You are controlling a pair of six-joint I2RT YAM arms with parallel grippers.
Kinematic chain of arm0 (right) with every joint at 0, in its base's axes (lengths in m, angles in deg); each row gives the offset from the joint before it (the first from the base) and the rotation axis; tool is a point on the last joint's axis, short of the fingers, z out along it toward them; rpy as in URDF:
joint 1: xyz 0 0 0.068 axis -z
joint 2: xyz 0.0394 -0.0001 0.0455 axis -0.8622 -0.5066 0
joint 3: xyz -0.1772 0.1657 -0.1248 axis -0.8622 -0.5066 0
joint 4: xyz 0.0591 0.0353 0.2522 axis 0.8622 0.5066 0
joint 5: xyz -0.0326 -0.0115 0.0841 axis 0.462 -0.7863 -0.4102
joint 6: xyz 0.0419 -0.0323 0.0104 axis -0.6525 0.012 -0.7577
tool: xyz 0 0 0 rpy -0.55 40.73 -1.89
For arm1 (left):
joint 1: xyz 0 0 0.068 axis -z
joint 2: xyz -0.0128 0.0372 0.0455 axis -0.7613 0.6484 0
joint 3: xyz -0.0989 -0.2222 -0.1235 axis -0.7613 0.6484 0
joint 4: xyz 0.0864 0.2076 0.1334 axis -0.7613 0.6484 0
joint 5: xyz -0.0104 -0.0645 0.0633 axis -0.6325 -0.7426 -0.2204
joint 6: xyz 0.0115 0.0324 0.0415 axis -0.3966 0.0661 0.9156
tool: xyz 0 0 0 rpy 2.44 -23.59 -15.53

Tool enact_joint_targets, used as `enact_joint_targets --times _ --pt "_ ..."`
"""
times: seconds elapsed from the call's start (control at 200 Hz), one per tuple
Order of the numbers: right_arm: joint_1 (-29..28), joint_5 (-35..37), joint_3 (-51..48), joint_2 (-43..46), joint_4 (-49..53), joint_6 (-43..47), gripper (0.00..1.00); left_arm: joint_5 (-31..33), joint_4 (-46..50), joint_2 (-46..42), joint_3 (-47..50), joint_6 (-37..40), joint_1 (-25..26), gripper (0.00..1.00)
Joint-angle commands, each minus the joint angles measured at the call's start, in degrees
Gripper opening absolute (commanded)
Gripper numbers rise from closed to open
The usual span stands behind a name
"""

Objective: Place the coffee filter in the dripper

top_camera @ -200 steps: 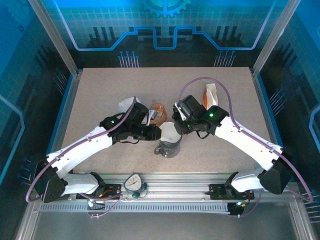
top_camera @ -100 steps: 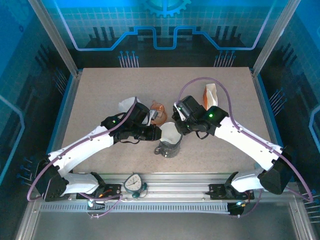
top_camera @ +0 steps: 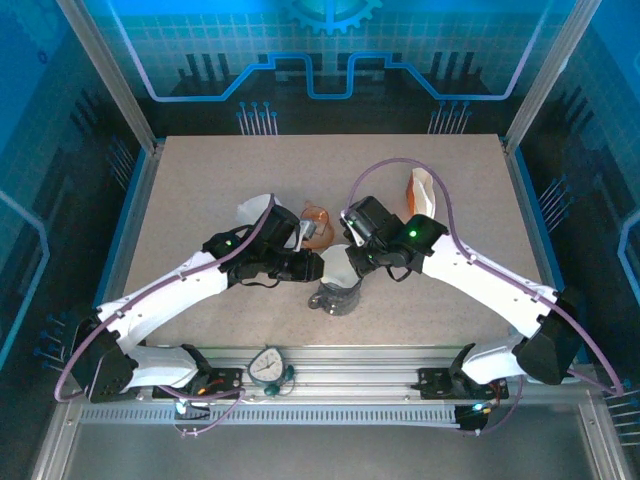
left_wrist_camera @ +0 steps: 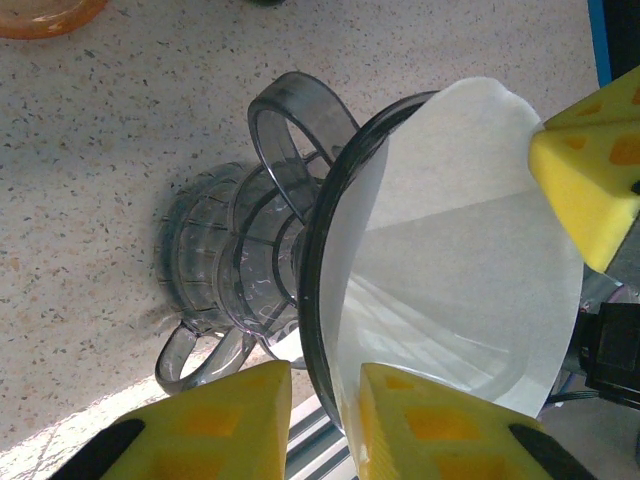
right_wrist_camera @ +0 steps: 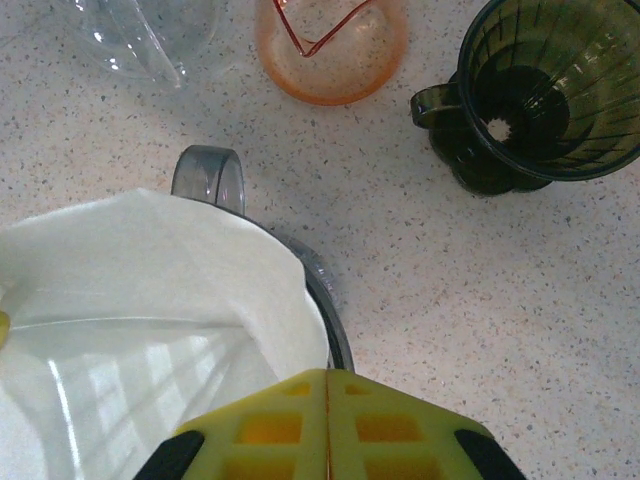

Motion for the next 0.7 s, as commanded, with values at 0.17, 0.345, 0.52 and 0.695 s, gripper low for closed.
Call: enact_joint_targets --times 0.17,0.345,0.52,0.695 --pt "-1.2 1.7 0.3 -0.2 1.2 -0.9 0.10 0.3 0.6 0.2 0.1 1.6 0.2 0.25" --pt "-1.3 4.4 1.1 2.8 0.9 -1.5 0.59 0.2 0.5 0.2 0.1 1.8 0.2 0.25" --pt "-0.8 1.0 1.7 -0.6 0.4 -1.4 0.69 0.2 0.4 0.2 0.3 1.7 0.1 0.25" --pt "-0.6 0.3 2.2 -5.0 -0.1 -1.0 0.70 0.5 0.6 -0.1 0.5 1.8 0.1 0.25"
